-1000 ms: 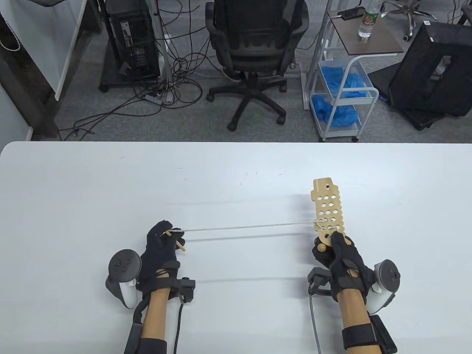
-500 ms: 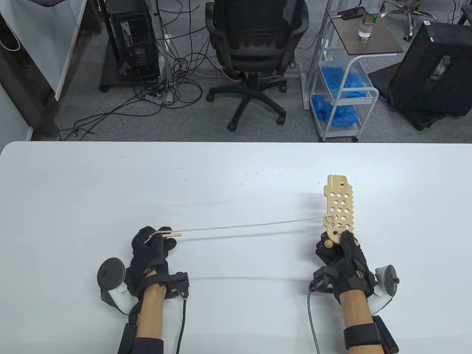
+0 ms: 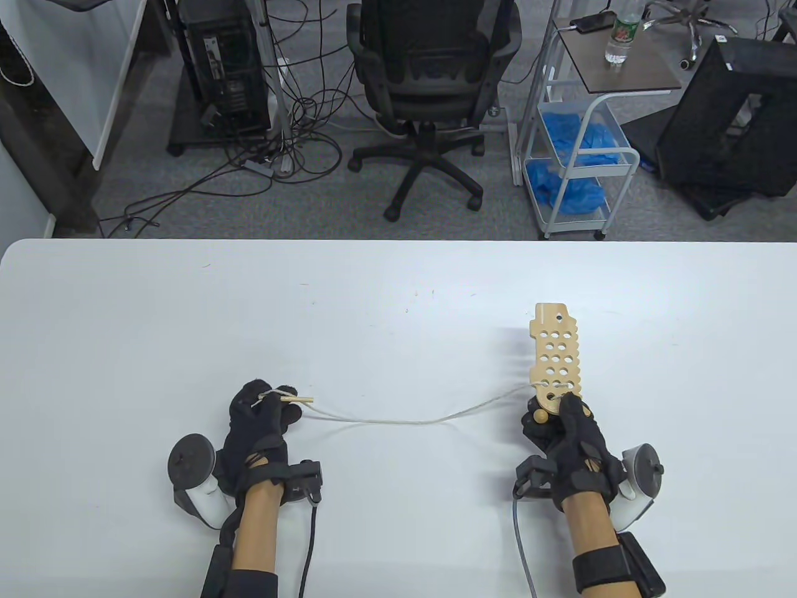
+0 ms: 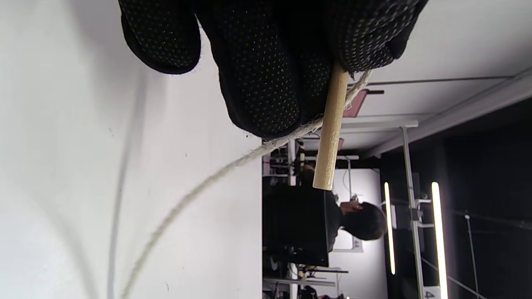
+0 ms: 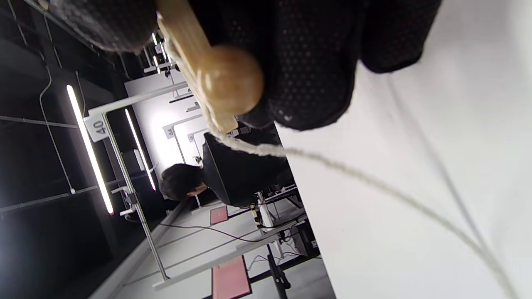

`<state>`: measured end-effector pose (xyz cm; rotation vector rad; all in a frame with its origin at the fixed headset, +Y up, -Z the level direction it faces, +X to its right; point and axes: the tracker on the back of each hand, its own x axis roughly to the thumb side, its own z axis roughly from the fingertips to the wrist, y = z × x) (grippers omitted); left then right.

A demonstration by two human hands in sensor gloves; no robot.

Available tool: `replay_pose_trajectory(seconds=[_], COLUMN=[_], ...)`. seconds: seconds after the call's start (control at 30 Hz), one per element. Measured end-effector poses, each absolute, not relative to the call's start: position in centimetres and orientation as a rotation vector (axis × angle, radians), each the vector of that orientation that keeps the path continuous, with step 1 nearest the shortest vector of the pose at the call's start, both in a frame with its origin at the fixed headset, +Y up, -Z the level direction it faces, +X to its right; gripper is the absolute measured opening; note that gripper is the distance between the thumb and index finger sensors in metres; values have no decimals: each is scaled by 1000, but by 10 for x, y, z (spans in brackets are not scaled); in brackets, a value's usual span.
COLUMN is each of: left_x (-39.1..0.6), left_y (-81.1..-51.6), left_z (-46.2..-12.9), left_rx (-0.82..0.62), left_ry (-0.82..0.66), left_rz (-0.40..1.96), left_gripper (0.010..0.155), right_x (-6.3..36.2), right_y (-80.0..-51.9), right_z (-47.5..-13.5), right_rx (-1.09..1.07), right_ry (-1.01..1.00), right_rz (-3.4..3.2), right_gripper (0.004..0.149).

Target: Remove rope from all holes on crocodile lacing toy

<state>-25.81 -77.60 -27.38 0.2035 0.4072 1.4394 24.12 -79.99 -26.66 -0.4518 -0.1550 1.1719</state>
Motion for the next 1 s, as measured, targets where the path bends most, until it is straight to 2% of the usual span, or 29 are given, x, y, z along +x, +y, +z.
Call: replay_pose_trajectory(seconds=[0.3, 0.53, 0.77, 1.0], left_x=[-248, -217, -169, -144], left_y=[-765, -749, -727, -721], left_z=[-275, -279, -272, -262], left_rx=[237, 208, 237, 277], left_ry=[327, 147, -74, -177], left_rz=[1338, 1264, 1004, 871], left_gripper=[47, 44, 42, 41], right_x=[205, 179, 160, 153], right_y=[-791, -787, -785, -785], right_z=[-264, -260, -257, -256], right_rx=[-384, -315, -243, -218], right_ry=[-90, -36, -5, 19], right_rz=[1340, 1390, 1471, 1518], right_gripper=[52, 52, 52, 52])
